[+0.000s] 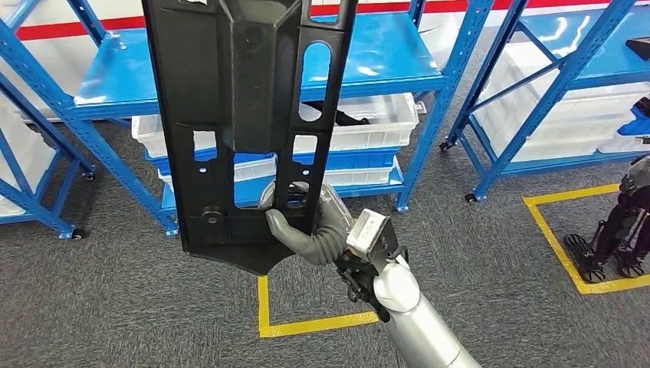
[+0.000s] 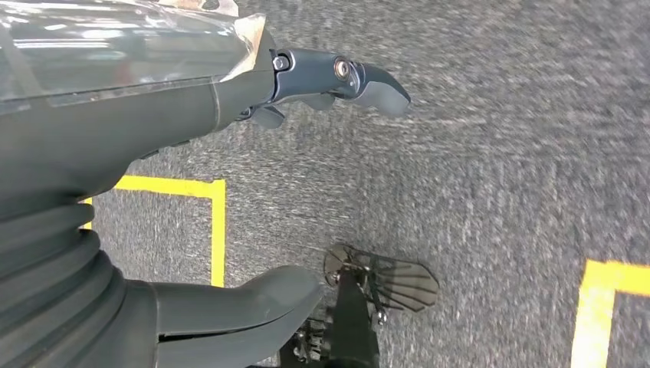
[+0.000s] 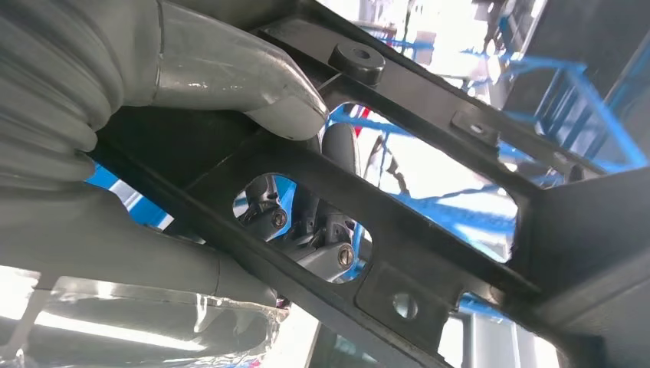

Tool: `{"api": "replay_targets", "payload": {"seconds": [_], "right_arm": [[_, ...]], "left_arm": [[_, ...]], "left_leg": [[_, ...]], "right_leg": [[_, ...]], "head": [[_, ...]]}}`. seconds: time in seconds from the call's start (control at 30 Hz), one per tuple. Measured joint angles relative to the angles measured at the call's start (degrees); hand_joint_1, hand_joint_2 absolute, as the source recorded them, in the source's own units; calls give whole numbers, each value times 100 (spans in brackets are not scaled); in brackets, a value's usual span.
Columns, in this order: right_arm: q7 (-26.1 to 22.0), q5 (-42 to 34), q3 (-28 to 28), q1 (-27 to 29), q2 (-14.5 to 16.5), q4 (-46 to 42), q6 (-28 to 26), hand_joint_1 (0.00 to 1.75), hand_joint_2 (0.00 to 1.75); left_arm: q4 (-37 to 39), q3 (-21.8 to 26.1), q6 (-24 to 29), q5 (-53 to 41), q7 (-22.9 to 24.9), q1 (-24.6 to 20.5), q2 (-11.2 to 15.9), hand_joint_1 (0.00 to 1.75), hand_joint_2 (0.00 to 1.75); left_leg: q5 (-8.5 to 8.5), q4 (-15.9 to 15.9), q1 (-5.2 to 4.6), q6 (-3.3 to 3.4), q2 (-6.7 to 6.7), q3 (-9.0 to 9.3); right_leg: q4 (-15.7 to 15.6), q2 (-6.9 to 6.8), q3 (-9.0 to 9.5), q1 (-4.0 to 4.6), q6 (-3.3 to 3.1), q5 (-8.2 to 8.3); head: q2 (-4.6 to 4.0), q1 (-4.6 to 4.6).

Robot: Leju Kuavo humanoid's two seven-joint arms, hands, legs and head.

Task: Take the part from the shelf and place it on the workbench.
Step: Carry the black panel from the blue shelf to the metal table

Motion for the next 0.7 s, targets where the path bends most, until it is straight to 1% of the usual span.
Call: {"api": "replay_targets", "payload": {"seconds": [0.03,0.07,0.1,0.13,0.17,0.2,0.23,0.27,0.3,0.33,0.37,0.4,0.43,0.47,0.5,0.53,0.57,0.6,0.63,0.67,0.7], "right_arm": [[-5,7,1,0,4,8,2,175,175],[-9,11,1,2,9,19,3,175,175],[-10,14,2,3,19,29,6,175,175],[-12,14,3,4,31,36,11,175,175],[-14,16,2,5,43,41,20,175,175],[-15,19,2,6,53,48,28,175,175],[-17,23,2,10,58,56,37,175,175],[-17,29,3,17,62,68,45,175,175],[-17,33,3,24,64,81,53,175,175],[-17,37,4,30,71,95,63,175,175],[-17,40,6,34,81,105,74,175,175],[-17,43,9,34,97,113,82,175,175],[-17,47,12,30,115,118,86,175,175],[-16,53,15,23,131,122,90,175,175],[-15,61,20,17,145,127,94,175,175],[-14,69,24,9,157,132,99,175,175],[-12,84,28,3,172,136,108,175,175],[-11,97,31,-2,185,139,116,175,175],[-11,109,34,-10,196,144,126,175,175],[-11,118,37,-15,200,151,134,175,175],[-11,122,40,-16,193,163,140,175,175]], "left_arm": [[-1,0,3,-9,0,3,-1,0,175],[1,0,5,-14,1,14,1,0,175],[2,-1,6,-20,2,28,4,0,175],[3,-1,7,-24,5,44,6,0,175],[4,-2,8,-28,9,54,6,0,175],[4,-3,8,-33,12,58,3,0,175],[4,-3,8,-37,16,58,0,0,175],[4,-4,8,-39,21,60,-2,0,175],[4,-4,8,-39,26,66,-4,0,175],[4,-4,9,-34,30,77,-5,0,175],[4,-3,11,-26,32,87,-4,0,175],[4,-2,15,-16,33,93,-3,0,175],[4,-1,22,-5,33,93,-1,0,175],[4,0,31,2,33,90,1,0,175],[4,1,42,10,33,90,0,0,175],[4,2,52,18,34,92,0,0,175],[5,4,60,25,34,97,-1,0,175],[5,5,65,31,34,103,-5,0,175],[5,8,69,33,36,103,-8,0,175],[5,10,72,33,36,97,-10,0,175],[5,12,74,32,36,89,-13,0,175]], "left_leg": [[55,-9,-2,-34,-52,-16],[110,-24,9,-67,-112,-27],[105,-11,16,-101,-118,-52],[12,80,21,-131,-68,-99],[-174,293,28,-160,20,-186],[-418,619,37,-188,139,-309],[-648,1025,51,-216,219,-452],[-806,1404,66,-241,265,-576],[-858,1640,79,-257,288,-630],[-809,1664,90,-265,307,-576],[-678,1446,96,-261,339,-403],[-522,1071,97,-244,403,-154],[-422,672,76,-218,502,103],[-369,368,48,-180,591,282],[-373,190,16,-142,648,372],[-404,128,-18,-103,654,384],[-397,103,-31,-61,610,359],[-384,68,-21,-19,560,351],[-360,37,-6,27,512,346],[-332,5,13,70,459,342],[-308,-15,30,104,404,335]], "right_leg": [[-213,6,121,14,-35,-102],[-271,-40,123,7,-58,-122],[-261,-104,107,-10,-91,-93],[-260,-166,100,-31,-140,-57],[-265,-237,92,-55,-186,-18],[-262,-305,79,-56,-218,15],[-257,-370,59,-45,-236,41],[-250,-440,33,-35,-235,59],[-240,-504,9,-28,-230,69],[-229,-570,-8,-26,-223,71],[-218,-631,-15,-26,-220,71],[-210,-684,-14,-24,-212,65],[-204,-737,-24,-6,-199,57],[-200,-786,-37,14,-181,51],[-198,-831,-46,36,-158,45],[-200,-881,-59,54,-130,45],[-203,-929,-57,62,-100,45],[-186,-915,-69,59,-68,25],[-114,-829,-113,53,-47,-26],[87,-697,-213,44,-45,-133],[406,-543,-372,27,-55,-284]], "head": [[0,-1],[0,-1],[0,-1],[0,-8],[0,-16],[0,-25],[0,-34],[0,-34],[0,-35],[0,-36],[0,-36],[0,-36],[0,-36],[0,-31],[0,-28],[0,-23],[0,-21],[0,-22],[0,-21],[0,-20],[0,-17]]}}
